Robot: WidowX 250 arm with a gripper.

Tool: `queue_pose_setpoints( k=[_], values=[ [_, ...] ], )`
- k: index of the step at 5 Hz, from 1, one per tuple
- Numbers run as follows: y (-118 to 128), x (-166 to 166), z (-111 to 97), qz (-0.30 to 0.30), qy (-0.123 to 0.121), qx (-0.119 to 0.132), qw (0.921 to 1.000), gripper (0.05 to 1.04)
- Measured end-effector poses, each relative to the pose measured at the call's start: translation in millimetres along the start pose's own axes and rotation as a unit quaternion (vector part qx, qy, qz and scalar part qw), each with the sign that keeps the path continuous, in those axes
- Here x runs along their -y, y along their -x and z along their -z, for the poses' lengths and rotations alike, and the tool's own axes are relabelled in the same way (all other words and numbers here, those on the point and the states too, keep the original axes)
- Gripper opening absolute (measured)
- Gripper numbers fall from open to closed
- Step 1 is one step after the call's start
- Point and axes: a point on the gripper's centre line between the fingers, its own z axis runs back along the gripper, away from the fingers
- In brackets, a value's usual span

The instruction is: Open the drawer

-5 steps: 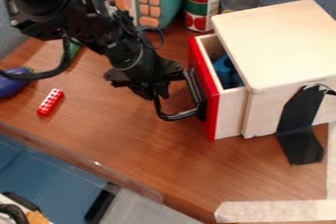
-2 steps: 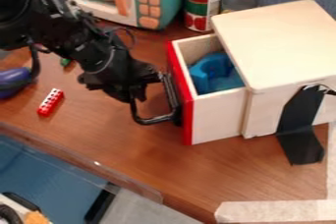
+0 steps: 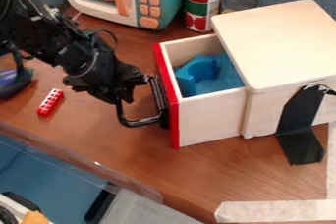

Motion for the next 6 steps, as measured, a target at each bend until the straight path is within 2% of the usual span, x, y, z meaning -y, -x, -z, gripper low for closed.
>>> queue_pose_setpoints(
  k=[1, 2, 3, 4, 6],
  values=[
    [3, -5, 0, 0.008, -0.006, -0.004, 0.9999, 0.349],
    [7, -3, -3, 0.045, -0.016, -0.017, 0.9987, 0.656],
    [5, 4, -8, 0.063, -0.014, -0.013, 0.9979, 0.949],
    [-6, 11, -25, 0.081, -0.011, -0.002, 0.9966, 1.008],
    [-33, 34, -78, 0.136, 0.022, -0.004, 0.9904, 0.999]
  ],
)
